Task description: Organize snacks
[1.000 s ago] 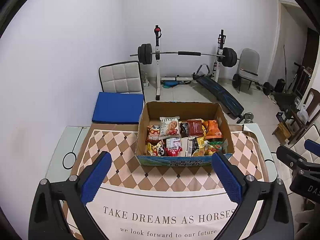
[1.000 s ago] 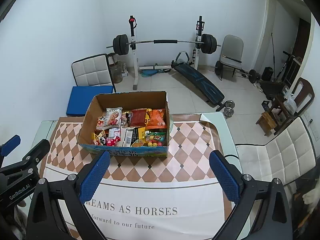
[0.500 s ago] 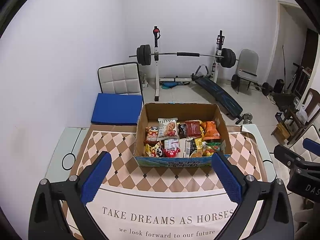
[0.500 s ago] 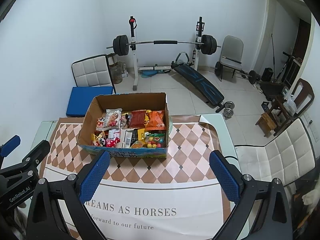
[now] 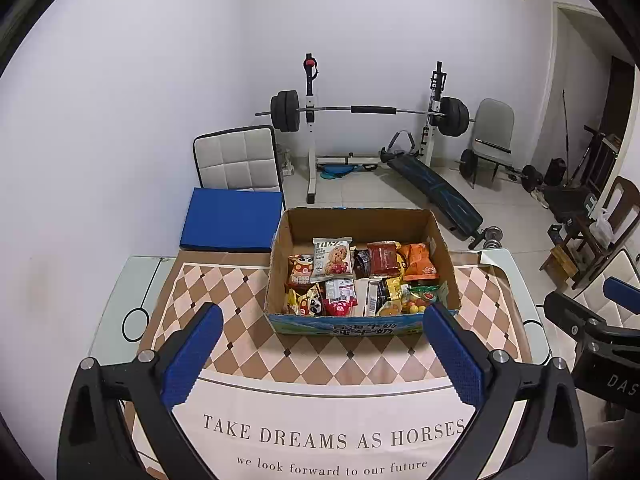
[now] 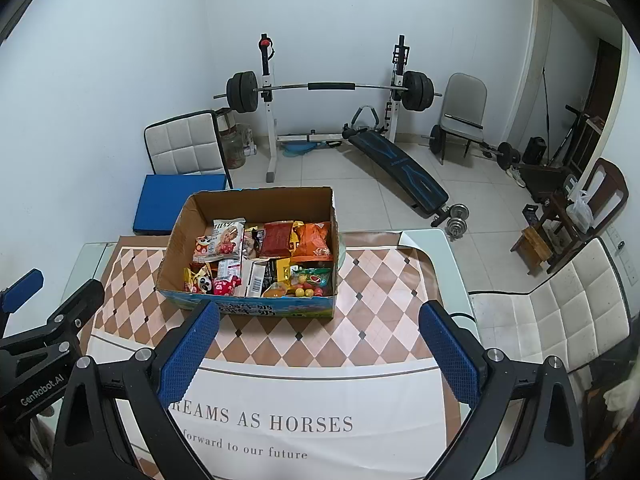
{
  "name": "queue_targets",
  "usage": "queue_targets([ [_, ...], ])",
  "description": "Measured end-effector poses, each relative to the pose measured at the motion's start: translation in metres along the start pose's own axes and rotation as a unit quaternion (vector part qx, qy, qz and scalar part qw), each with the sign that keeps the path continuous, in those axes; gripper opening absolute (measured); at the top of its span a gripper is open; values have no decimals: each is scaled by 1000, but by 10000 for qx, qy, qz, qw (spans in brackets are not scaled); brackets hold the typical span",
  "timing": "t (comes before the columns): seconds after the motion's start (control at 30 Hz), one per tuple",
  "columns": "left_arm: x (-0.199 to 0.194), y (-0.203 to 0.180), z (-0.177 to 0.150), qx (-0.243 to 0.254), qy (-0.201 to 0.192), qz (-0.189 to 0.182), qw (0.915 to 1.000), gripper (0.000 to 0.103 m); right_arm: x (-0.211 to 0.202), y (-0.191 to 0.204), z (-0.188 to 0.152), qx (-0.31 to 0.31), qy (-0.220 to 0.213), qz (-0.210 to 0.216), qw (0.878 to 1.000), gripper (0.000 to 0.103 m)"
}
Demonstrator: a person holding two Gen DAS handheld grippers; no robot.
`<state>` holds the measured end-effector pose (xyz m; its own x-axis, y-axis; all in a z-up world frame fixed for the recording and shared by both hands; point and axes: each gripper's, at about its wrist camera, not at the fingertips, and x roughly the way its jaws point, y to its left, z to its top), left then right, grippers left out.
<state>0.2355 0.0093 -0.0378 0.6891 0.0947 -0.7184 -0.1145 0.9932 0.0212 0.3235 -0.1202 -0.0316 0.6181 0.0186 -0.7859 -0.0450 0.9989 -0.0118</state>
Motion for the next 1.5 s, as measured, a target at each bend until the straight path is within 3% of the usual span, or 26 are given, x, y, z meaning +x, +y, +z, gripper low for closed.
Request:
queue_targets([
  [1.5, -6, 1, 5, 37, -51, 15, 10000, 103, 0, -3, -1, -94, 4, 51, 9999, 102],
])
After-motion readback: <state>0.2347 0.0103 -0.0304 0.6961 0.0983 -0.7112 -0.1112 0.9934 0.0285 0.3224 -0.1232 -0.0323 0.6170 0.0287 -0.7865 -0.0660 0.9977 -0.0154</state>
